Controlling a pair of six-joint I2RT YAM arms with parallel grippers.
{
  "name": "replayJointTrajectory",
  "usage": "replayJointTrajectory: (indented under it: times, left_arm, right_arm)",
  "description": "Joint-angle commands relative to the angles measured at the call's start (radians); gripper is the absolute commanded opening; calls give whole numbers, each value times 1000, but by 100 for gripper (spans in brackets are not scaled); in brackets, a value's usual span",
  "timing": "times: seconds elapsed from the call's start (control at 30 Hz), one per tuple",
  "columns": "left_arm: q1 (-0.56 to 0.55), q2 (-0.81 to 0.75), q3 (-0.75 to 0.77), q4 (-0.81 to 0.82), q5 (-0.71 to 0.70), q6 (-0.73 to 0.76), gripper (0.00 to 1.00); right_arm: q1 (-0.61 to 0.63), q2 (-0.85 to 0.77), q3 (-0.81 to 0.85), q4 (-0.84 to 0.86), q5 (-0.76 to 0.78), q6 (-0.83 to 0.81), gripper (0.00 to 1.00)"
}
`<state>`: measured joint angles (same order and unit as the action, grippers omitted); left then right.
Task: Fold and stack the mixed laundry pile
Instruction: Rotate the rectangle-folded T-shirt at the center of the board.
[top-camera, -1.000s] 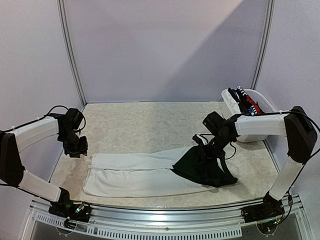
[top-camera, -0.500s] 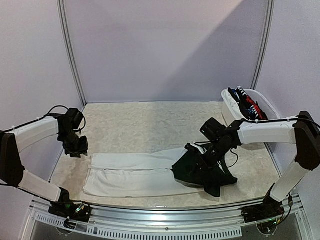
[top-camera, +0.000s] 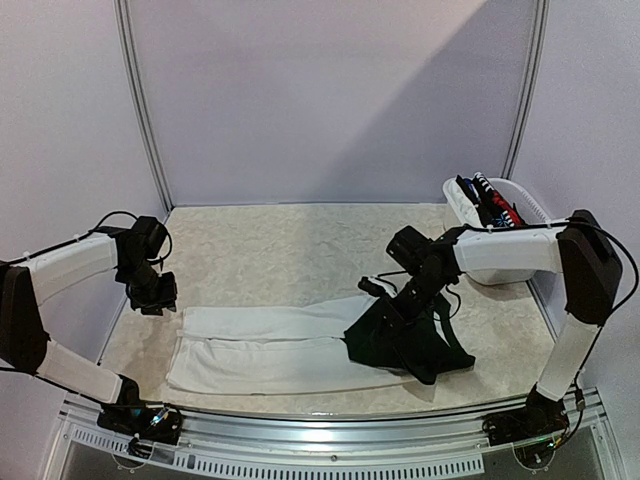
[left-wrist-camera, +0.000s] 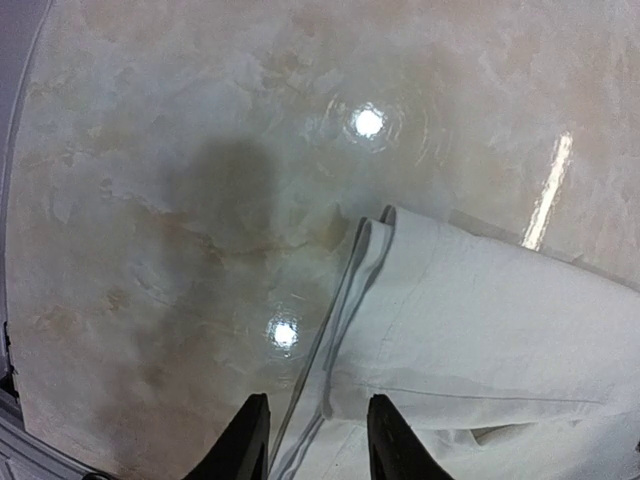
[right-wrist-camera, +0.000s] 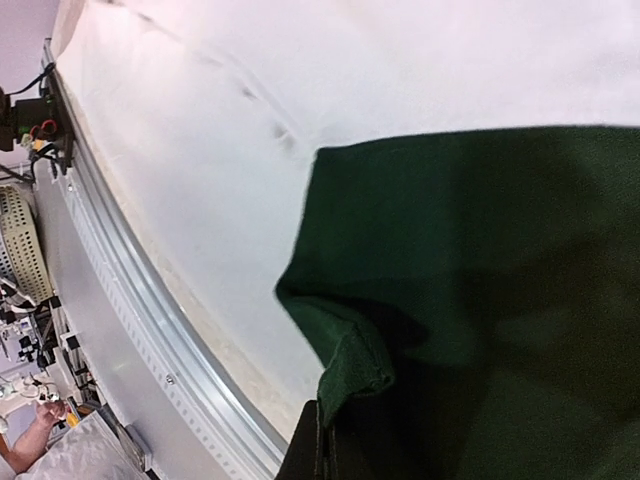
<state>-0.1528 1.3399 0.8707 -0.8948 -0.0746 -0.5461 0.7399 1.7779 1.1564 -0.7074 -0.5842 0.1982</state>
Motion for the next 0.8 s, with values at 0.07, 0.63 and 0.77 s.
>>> replayJointTrajectory:
  times: [0.07, 0.63, 0.77]
  left_arm:
    - [-17, -1, 6, 17, 9, 11, 33]
    - [-31, 2, 20, 1, 14, 11, 34]
    - [-76, 6, 52, -29, -21, 14, 34]
  right_arm:
    - [-33, 112, 156, -156, 20, -226, 0]
    - [-111, 165, 308, -308, 175, -318, 34]
    - [-111, 70, 243, -261, 244, -191, 37]
